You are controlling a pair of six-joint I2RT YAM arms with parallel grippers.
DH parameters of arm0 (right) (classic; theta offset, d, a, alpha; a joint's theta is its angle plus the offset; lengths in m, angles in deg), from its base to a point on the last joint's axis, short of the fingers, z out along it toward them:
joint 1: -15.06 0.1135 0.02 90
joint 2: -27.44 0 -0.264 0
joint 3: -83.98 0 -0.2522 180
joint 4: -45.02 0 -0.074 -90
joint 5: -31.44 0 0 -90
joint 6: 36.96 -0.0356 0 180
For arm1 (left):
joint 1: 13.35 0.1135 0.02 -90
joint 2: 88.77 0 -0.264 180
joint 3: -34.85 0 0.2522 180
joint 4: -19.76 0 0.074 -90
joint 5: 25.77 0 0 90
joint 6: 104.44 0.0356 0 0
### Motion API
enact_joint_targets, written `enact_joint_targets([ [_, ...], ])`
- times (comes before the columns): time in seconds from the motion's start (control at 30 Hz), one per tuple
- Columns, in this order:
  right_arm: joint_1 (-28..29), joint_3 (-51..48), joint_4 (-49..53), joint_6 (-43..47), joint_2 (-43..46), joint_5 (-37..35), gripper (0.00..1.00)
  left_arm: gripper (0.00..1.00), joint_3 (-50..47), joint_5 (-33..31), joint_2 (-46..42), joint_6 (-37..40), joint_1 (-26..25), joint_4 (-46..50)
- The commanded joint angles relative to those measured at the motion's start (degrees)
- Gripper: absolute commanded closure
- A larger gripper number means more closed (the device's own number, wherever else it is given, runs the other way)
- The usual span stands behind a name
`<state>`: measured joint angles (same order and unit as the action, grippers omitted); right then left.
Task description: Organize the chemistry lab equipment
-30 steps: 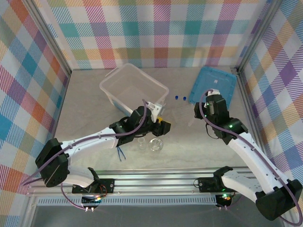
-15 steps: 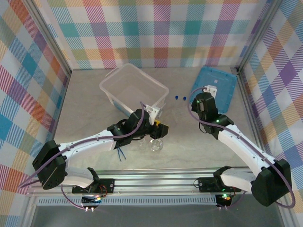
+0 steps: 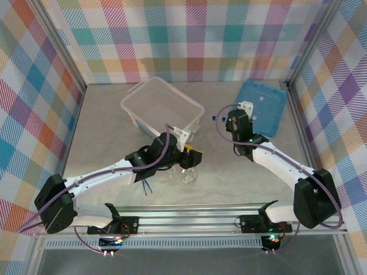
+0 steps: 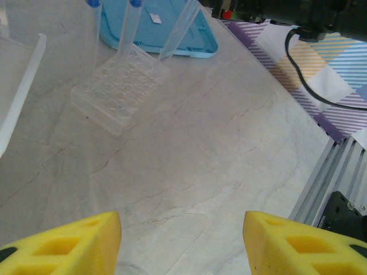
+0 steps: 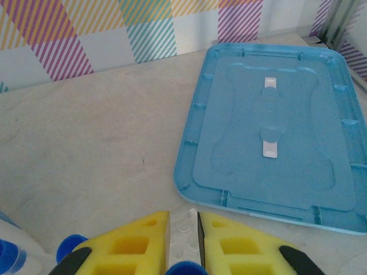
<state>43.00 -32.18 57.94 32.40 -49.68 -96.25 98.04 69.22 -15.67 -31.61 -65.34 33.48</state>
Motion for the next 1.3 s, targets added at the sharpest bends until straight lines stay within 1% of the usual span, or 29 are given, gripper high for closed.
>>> enact_joint_targets([
  [0.0, 0.36, 1.68, -3.61, 1.52, -0.91, -1.98, 0.86, 0.42, -1.35, 0.04, -1.80, -0.74, 0.22, 0.30],
  [0.37, 0.09, 2.92, -4.58, 2.97, -3.71, -2.56, 0.85, 0.42, -1.62, 0.10, -2.06, -0.63, 0.22, 0.34],
  [1.27, -1.20, 3.27, -6.29, 2.56, -9.10, -1.99, 0.85, 0.42, -3.27, -0.86, -3.88, -0.76, 0.22, 0.70],
])
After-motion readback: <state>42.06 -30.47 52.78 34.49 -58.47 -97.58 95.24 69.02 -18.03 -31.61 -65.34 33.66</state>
